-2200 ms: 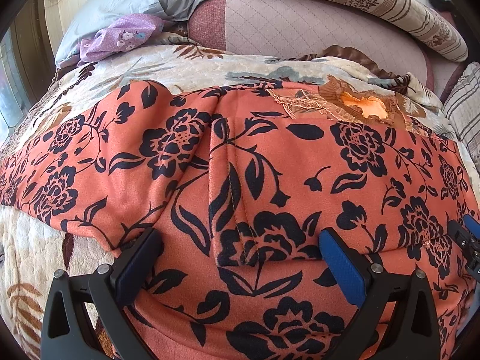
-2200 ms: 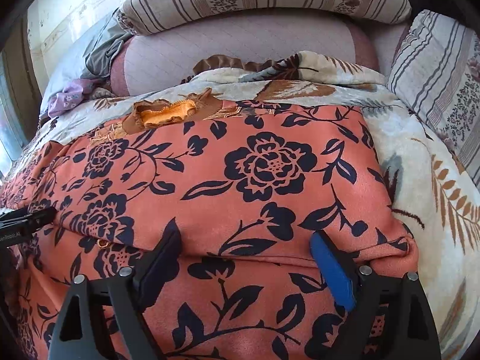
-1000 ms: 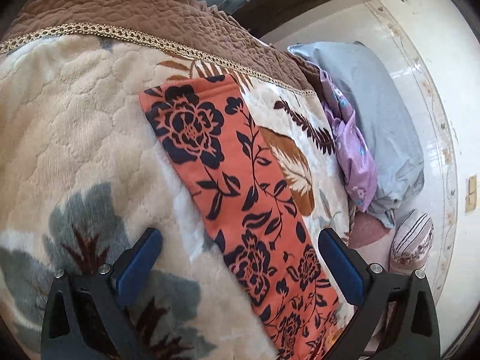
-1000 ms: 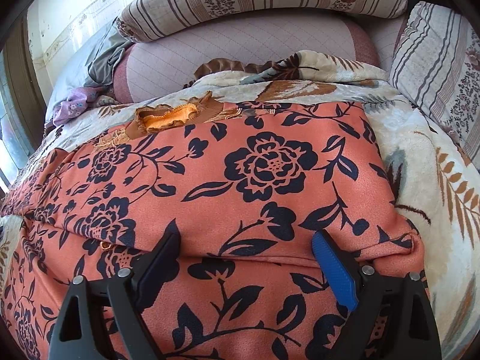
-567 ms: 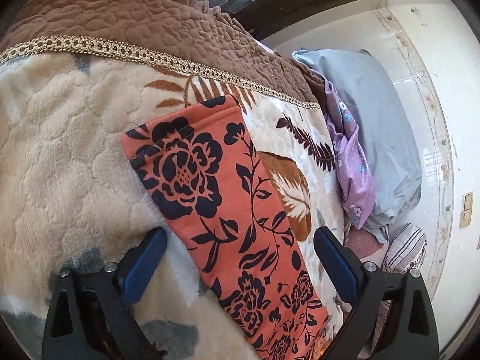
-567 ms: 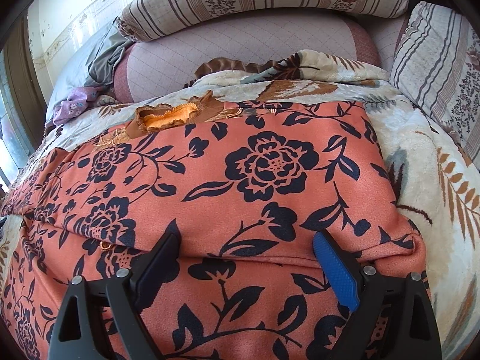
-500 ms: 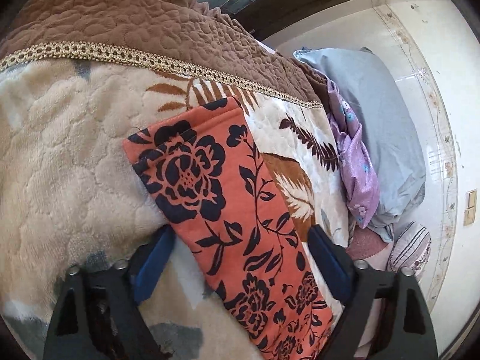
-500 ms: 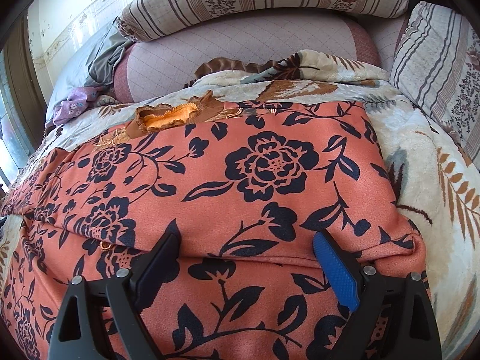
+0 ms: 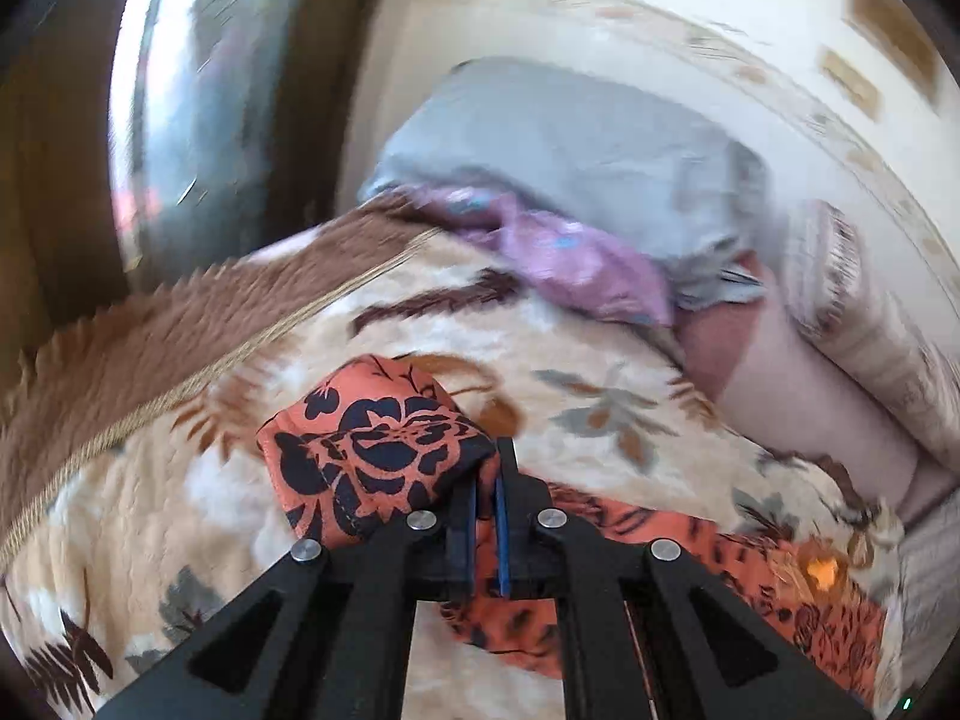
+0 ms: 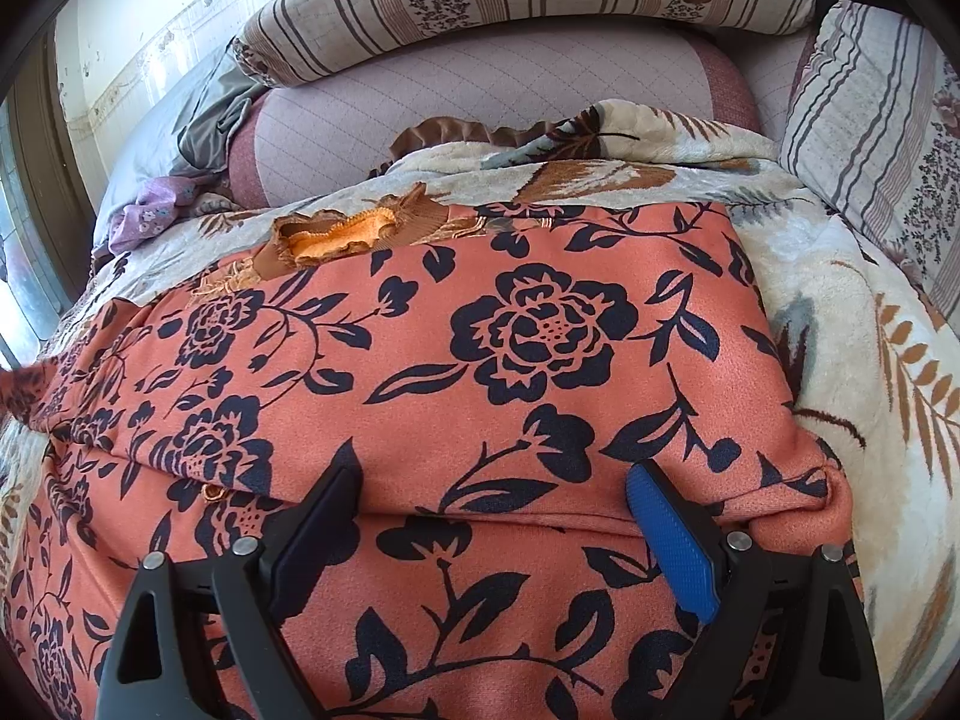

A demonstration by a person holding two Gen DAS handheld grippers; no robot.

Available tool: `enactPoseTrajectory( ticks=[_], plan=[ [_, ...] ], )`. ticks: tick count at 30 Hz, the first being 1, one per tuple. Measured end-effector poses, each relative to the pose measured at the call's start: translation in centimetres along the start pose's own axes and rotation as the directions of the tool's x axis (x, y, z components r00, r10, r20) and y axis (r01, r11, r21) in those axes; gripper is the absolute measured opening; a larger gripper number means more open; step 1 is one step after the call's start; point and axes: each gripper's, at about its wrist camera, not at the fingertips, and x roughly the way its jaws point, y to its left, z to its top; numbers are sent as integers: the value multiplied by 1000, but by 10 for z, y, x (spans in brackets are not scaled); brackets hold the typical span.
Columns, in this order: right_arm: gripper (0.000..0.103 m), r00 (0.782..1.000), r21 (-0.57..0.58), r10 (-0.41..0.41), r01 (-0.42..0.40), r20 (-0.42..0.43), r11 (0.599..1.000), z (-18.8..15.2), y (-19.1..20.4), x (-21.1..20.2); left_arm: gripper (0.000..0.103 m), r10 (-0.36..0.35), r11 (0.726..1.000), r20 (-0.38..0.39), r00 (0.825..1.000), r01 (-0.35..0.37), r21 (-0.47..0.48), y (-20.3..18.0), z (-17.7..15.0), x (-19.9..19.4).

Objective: Fold small clothes
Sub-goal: 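Grasp the sleeve nearest the left gripper with the left gripper, then fold the held sleeve across the shirt body with the left gripper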

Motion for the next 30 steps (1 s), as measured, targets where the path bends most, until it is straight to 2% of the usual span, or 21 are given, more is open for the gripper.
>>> enactPoseTrajectory(
  ticks=[1,3,6,7,9,11,12,13,14,15,16,17,18,20,22,24,25,27,29,30],
  plan=[
    [94,1000,1,1,-1,1,1000,0,0,0,4,-49,995,38,998,45,89,-37,1,-16],
    [94,1000,3,4,-4,2,1000,1,0,0,4,-165,959,79,983,141,247,-109,-4,-45],
    [94,1000,9,8,-8,4,1000,1,0,0,5,-328,851,76,942,259,456,-212,-31,-78],
    [94,1000,11,10,-11,5,1000,1,-1,0,5,-373,814,53,926,299,498,-240,-43,-84],
    [94,1000,16,15,-16,8,1000,1,-2,-1,8,-424,760,-24,905,370,535,-289,-72,-83],
    [94,1000,21,20,-20,10,1000,1,-3,-2,45,-417,689,-166,894,430,584,-331,-111,-62],
    [94,1000,24,23,-23,11,999,1,-3,-2,85,-381,661,-241,893,445,604,-344,-134,-48],
    [94,1000,27,27,-27,13,999,1,-3,-2,93,-335,646,-303,892,451,615,-350,-155,-33],
    [94,999,30,32,-32,15,999,1,-4,-3,93,-288,642,-355,889,454,618,-349,-174,-16],
    [94,999,34,36,-36,16,999,1,-5,-3,93,-235,651,-391,890,443,616,-342,-187,-2],
    [94,999,37,39,-40,17,999,1,-6,-3,93,-192,677,-402,895,417,606,-330,-196,7],
    [94,999,39,43,-44,20,998,1,-6,-3,93,-166,718,-390,906,382,582,-313,-198,10],
    [94,999,43,47,-48,23,998,0,-6,-3,93,-170,759,-370,913,361,542,-293,-198,7],
    [95,998,51,57,-59,30,997,0,-8,-3,93,-219,848,-298,929,332,413,-253,-182,-5],
    [96,997,55,68,-70,30,996,0,-8,-3,93,-240,922,-193,951,286,260,-213,-163,-14],
    [96,998,51,64,-66,27,997,0,-8,-3,93,-187,974,-101,977,197,109,-179,-150,-14],
    [96,998,49,61,-63,25,997,0,-8,-2,93,-153,987,-81,985,157,47,-165,-148,-9],
    [96,998,44,54,-55,19,998,1,-6,-2,93,-89,996,-135,987,84,-43,-138,-152,12],
    [96,999,36,42,-42,11,998,1,-4,-1,93,-73,988,-249,966,35,-154,-112,-164,33],
    [96,999,30,34,-34,7,999,1,-3,-1,93,-98,976,-268,959,40,-213,-102,-167,36]
  ],
)
